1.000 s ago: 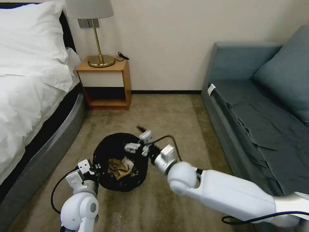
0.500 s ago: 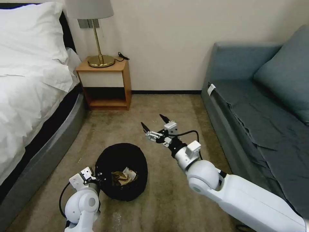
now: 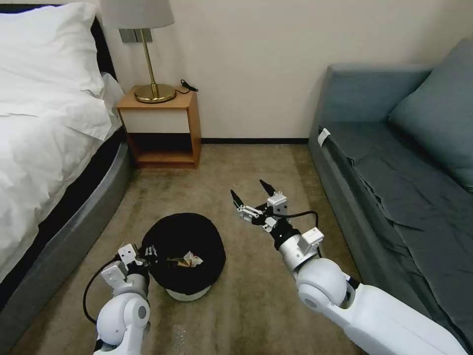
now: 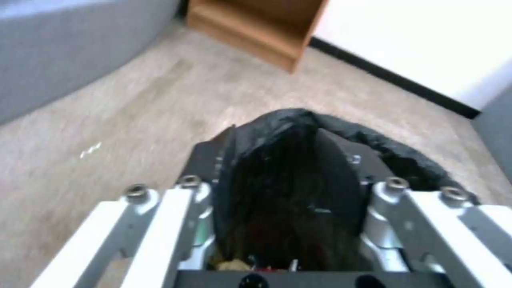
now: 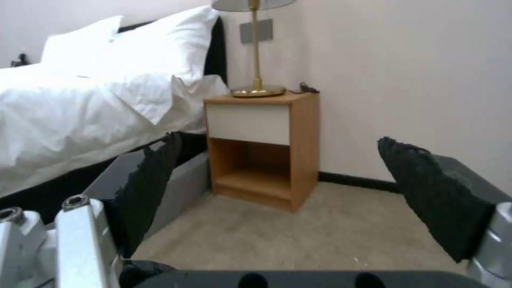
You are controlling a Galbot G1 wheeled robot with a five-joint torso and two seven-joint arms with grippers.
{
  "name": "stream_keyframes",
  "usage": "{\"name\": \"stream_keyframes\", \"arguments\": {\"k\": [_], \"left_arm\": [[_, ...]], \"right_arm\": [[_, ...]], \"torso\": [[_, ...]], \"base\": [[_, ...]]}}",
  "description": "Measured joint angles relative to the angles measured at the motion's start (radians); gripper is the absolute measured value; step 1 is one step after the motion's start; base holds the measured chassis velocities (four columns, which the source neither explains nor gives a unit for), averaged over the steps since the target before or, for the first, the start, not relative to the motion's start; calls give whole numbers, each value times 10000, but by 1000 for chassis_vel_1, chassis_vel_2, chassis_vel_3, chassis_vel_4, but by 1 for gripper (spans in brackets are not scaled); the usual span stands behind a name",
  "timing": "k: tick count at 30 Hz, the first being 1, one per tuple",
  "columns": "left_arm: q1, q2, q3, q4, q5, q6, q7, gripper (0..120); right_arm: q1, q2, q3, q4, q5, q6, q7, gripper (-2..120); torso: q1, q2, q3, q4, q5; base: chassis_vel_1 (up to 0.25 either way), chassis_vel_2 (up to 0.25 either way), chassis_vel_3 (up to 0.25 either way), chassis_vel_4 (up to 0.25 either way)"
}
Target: Pick up the trash bin, then pick up the garbage on the floor and place it into the trash bin.
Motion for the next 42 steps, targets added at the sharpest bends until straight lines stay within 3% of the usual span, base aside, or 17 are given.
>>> {"name": "stream_keyframes", "arguments": {"k": [4, 6, 7, 11, 15, 17, 19, 22, 27, 42], "left_arm": [[160, 24, -39, -84, 369, -399, 423, 63], [293, 26, -83, -258, 1011, -1207, 1263, 75], [293, 26, -83, -258, 1011, -1207, 1263, 75], [497, 58, -198, -449, 2024, -2522, 2301, 93], [663, 106, -208, -713, 2661, -2991, 2533, 100], [768, 142, -73, -911, 2950, -3097, 2563, 100], [813, 158, -2, -1005, 3065, -3132, 2578, 100], [1053, 251, 266, -1334, 3204, -3174, 2587, 100], [1295, 359, 597, -1592, 3229, -3125, 2565, 100], [1381, 407, 680, -1386, 3209, -3237, 2404, 100]], "right_arm": [[-354, 36, 263, 150, -133, 5, -8, 93], [-617, 46, 625, 370, -197, 0, 2, 93], [-617, 46, 625, 370, -197, 0, 2, 93], [-1501, 287, 2284, 857, -738, -106, 112, 99], [-2643, 863, 3958, 1377, -1965, -351, 359, 100], [-3536, 1484, 4972, 1712, -3311, -593, 605, 100], [-4008, 1875, 5420, 1894, -3867, -689, 718, 100], [-5510, 3662, 6465, 2547, -5332, -898, 1034, 100], [-6748, 4740, 6410, 2913, -6424, -799, 1229, 100], [-7541, 5342, 5583, 2520, -7331, -605, 1423, 100]], "torso": [[0, 0, 0, 3, -1], [0, 0, 0, 2, 3], [0, 0, 0, 2, 3], [0, 1, 0, 2, 1], [0, 0, 0, 4, 0], [0, 1, -1, 2, 3], [0, 1, -1, 2, -3], [-1, 1, -1, 0, 1], [-1, 1, -1, -1, -2], [-1, 1, 0, 2, 1]], "base": [[0, 0, 0, 0], [0, 0, 0, 0], [0, 0, 0, 0], [0, 0, 0, 0], [0, 0, 0, 0], [0, 0, 0, 0], [0, 0, 0, 0], [0, 0, 0, 0], [0, 0, 0, 0], [0, 0, 0, 0]]}}
